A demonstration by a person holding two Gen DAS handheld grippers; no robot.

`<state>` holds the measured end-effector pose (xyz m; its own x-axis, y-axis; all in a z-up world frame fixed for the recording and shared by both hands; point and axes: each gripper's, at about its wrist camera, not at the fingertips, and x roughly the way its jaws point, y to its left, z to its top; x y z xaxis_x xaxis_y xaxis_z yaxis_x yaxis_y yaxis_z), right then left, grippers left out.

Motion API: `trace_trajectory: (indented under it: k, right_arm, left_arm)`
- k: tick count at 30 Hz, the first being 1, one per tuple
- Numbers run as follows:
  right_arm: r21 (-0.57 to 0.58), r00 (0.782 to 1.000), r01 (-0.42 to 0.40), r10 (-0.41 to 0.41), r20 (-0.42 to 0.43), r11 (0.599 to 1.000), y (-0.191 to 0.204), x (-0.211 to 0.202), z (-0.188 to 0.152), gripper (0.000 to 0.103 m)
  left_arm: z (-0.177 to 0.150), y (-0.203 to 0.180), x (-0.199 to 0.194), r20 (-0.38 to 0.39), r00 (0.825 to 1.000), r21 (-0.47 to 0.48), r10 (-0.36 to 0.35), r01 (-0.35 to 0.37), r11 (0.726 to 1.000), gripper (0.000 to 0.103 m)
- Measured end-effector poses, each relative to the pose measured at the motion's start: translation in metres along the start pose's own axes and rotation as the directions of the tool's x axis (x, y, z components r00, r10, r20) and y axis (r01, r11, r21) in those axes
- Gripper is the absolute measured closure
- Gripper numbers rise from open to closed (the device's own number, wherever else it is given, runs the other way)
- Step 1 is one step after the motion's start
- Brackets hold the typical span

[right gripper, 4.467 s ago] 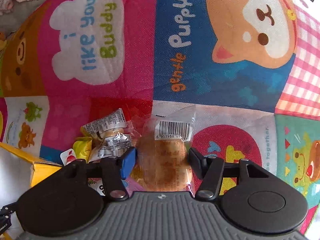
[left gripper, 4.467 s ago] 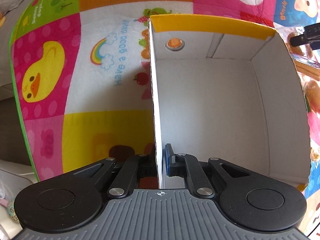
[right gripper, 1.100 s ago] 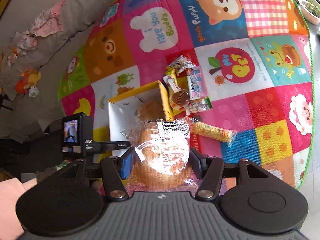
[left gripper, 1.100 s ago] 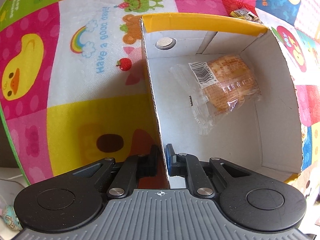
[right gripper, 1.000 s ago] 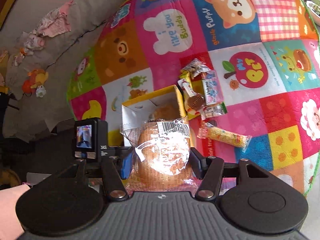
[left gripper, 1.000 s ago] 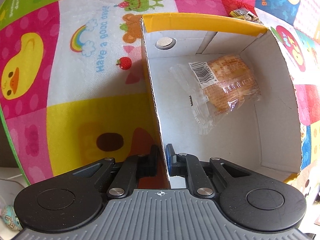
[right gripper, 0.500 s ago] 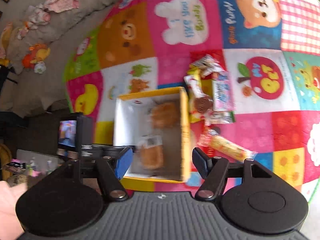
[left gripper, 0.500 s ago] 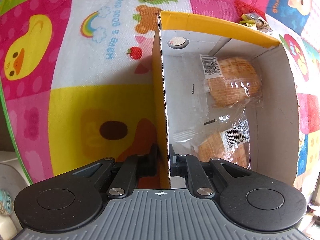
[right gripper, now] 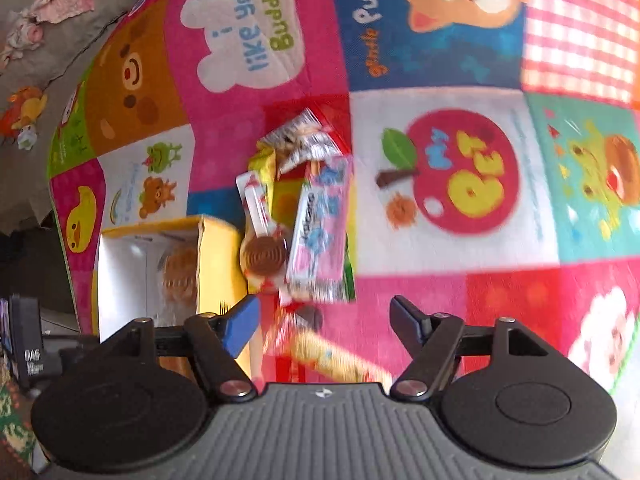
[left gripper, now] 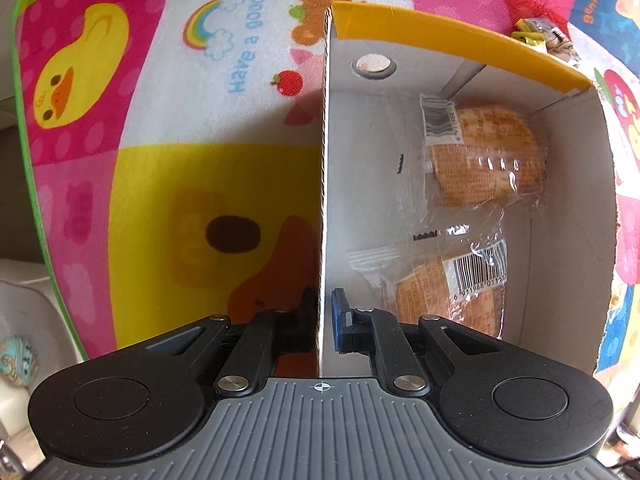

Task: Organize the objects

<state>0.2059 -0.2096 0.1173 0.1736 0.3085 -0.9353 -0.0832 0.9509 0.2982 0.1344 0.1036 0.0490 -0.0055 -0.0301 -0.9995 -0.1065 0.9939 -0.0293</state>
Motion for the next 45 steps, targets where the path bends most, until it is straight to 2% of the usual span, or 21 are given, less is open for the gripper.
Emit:
trace_trajectory:
  k: [3, 6, 8, 11, 13, 16, 19, 23, 28, 34, 39, 41, 43, 45]
  right_arm:
    - [-0.03, 1.0, -0.012, 0.011, -0.009, 0.999, 0.0, 0.033, 0.029, 0.029]
    - [-0.025, 0.999, 0.035, -0.035, -0.02, 0.999, 0.001, 0.066, 0.051, 0.029]
    - [-0.012, 0.997, 0.061, -0.061, -0.036, 0.998, 0.001, 0.083, 0.059, 0.029]
    - [-0.017, 0.996, 0.046, -0.047, -0.074, 0.999, 0.002, 0.098, 0.065, 0.03]
    - [-0.049, 0.995, 0.032, -0.037, -0.094, 0.998, 0.005, 0.101, 0.064, 0.041]
    - [-0.062, 0.994, 0.02, -0.027, -0.109, 0.998, 0.001, 0.098, 0.057, 0.048]
    - [-0.031, 0.99, 0.041, -0.045, -0.13, 0.999, -0.012, 0.094, 0.045, 0.057]
    - [0.026, 0.987, 0.086, -0.082, -0.137, 0.996, -0.033, 0.079, 0.017, 0.058]
    - [0.122, 0.976, 0.159, -0.138, -0.167, 0.98, -0.052, 0.059, -0.029, 0.059]
    - [0.188, 0.979, 0.181, -0.158, -0.13, 0.965, -0.04, 0.031, -0.078, 0.055]
    - [0.178, 0.983, 0.175, -0.161, -0.086, 0.968, -0.016, 0.016, -0.085, 0.053]
    - [0.157, 0.983, 0.175, -0.165, -0.076, 0.972, -0.005, 0.015, -0.075, 0.053]
    - [0.122, 0.983, 0.182, -0.176, -0.059, 0.976, 0.007, 0.011, -0.065, 0.045]
    - [0.09, 0.983, 0.181, -0.178, -0.042, 0.979, 0.015, 0.009, -0.05, 0.044]
  left_arm:
    - [-0.006, -0.007, 0.0, -0.005, 1.0, 0.005, 0.021, -0.021, 1.0, 0.093]
    - [-0.013, -0.016, 0.001, -0.018, 0.999, 0.008, 0.035, -0.035, 0.999, 0.093]
    - [-0.017, -0.019, 0.001, -0.025, 0.999, -0.002, 0.044, -0.044, 0.999, 0.093]
    - [-0.022, -0.023, 0.001, -0.027, 0.999, -0.015, 0.046, -0.047, 0.999, 0.093]
    - [-0.024, -0.026, 0.002, -0.03, 0.998, -0.001, 0.051, -0.051, 0.999, 0.093]
    - [-0.023, -0.031, 0.005, -0.031, 0.998, 0.019, 0.056, -0.056, 0.998, 0.093]
    - [-0.02, -0.035, 0.006, -0.029, 0.998, 0.036, 0.055, -0.054, 0.998, 0.093]
    - [-0.022, -0.043, 0.007, -0.026, 0.998, 0.087, 0.06, -0.057, 0.995, 0.093]
    - [-0.017, -0.042, 0.012, -0.025, 0.999, 0.144, 0.026, -0.022, 0.989, 0.093]
    - [-0.02, -0.041, 0.01, -0.005, 1.0, 0.193, 0.001, 0.0, 0.981, 0.093]
    - [-0.022, -0.031, 0.003, -0.013, 0.999, 0.201, -0.032, 0.034, 0.979, 0.093]
    - [-0.024, -0.027, 0.003, -0.026, 0.999, 0.181, -0.041, 0.045, 0.982, 0.093]
    - [-0.027, -0.024, 0.004, -0.031, 0.998, 0.168, -0.052, 0.057, 0.984, 0.093]
    - [-0.028, -0.023, 0.003, -0.029, 0.998, 0.157, -0.053, 0.057, 0.986, 0.093]
